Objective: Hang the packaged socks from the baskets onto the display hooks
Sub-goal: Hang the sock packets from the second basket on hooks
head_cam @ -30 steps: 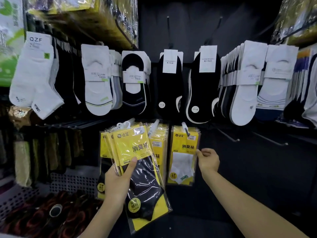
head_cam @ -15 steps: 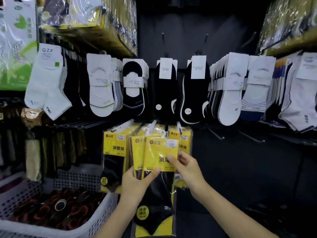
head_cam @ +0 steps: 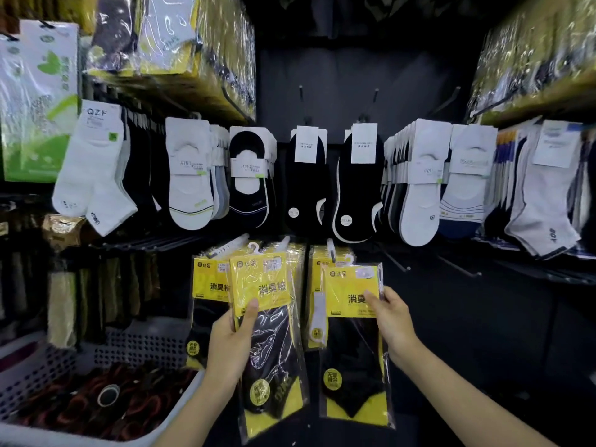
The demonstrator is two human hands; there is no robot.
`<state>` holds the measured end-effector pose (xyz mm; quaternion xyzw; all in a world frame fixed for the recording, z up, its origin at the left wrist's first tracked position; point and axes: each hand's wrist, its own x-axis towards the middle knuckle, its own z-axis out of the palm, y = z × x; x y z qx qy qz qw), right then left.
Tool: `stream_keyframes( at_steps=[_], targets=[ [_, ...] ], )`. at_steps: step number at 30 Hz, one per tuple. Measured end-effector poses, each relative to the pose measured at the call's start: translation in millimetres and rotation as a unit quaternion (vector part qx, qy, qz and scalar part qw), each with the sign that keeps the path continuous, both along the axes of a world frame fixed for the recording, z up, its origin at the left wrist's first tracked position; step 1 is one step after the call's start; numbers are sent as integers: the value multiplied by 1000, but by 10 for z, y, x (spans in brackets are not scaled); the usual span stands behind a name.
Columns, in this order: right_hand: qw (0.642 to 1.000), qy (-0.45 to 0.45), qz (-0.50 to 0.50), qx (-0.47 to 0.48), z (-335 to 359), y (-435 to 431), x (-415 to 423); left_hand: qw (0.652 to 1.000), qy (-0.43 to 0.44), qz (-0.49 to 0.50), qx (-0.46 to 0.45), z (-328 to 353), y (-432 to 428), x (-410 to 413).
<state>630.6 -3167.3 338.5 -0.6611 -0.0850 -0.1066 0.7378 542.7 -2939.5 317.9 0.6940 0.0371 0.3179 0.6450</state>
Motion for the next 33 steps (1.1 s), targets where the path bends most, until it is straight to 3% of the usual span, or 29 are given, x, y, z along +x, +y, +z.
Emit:
stream_keyframes(
  at_steps=[6, 12, 19, 21, 24, 27, 30, 33],
  targets=[
    [998, 8, 11, -56, 7, 186, 311, 1000, -2, 16, 4, -21, 80, 81],
    [995, 63, -69, -43, -135, 302, 691, 999, -2, 36, 15, -95, 101, 158],
    [964, 152, -216, -18, -385, 284, 816, 1000, -18, 9, 6, -166, 48, 232],
    [975, 135, -177, -13, -436, 291, 718, 1000, -3, -8, 7, -210, 29, 246],
    [994, 103, -17, 15, -352, 352, 425, 999, 22, -30, 15, -251, -60, 286],
    [990, 78, 117, 4, -231, 415, 122, 994, 49, -94, 12, -260, -225, 315],
    [986, 54, 156, 9, -199, 403, -72, 988, 79, -124, 43, -261, -396, 315],
    [991, 25, 127, 41, -224, 311, -148, 985, 82, -146, 29, -240, -522, 301]
  ],
)
